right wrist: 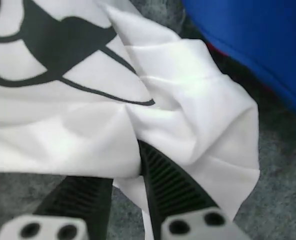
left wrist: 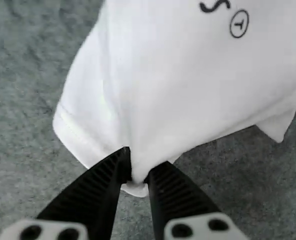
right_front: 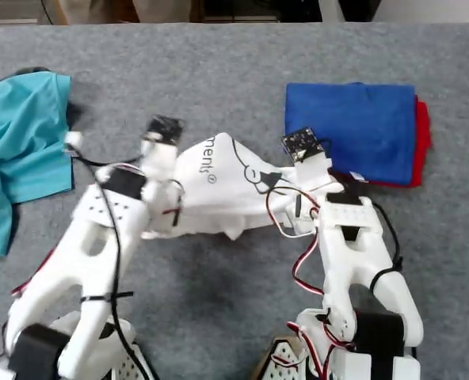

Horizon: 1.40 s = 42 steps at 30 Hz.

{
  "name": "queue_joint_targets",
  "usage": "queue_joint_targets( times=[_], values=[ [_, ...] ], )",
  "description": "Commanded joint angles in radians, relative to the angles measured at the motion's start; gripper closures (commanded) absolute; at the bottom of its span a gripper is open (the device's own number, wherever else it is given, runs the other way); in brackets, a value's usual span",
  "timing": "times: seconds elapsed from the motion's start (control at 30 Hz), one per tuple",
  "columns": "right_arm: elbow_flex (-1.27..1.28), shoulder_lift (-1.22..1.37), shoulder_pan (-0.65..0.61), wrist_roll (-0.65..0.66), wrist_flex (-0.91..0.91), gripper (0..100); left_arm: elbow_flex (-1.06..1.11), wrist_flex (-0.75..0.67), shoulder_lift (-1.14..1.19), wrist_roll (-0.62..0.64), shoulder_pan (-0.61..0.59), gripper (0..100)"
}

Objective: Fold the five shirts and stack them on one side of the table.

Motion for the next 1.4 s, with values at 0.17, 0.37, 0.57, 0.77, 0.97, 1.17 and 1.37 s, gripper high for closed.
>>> queue_joint_targets(
  times=[0.17,0.37,0.57,0.77,0.97,1.17,1.37],
  values=[
    [-0.46,-0.035,-0.051,-0.009,0.489,99.7,-0.072,0.144,-0.332,-0.124,-0.133,98],
    [-0.848,-0.033,-0.208,-0.008,0.786,99.7,-0.077,0.187,-0.532,-0.123,-0.192,98],
    [-1.257,-0.027,-0.329,-0.009,0.967,99.7,-0.083,0.233,-0.628,-0.123,-0.287,98],
    [-1.546,-0.027,-0.389,-0.014,1.031,99.7,-0.16,0.334,-0.641,-0.126,-0.387,98],
    [-1.623,-0.031,-0.504,-0.009,1.099,99.7,-0.27,0.4,-0.644,-0.204,-0.477,98],
    [-1.529,-0.025,-0.584,-0.008,1.096,99.7,-0.216,0.4,-0.644,-0.218,-0.522,98],
    [-1.322,-0.025,-0.593,0.052,1.039,99.7,0.021,0.331,-0.644,-0.216,-0.522,98]
  ],
)
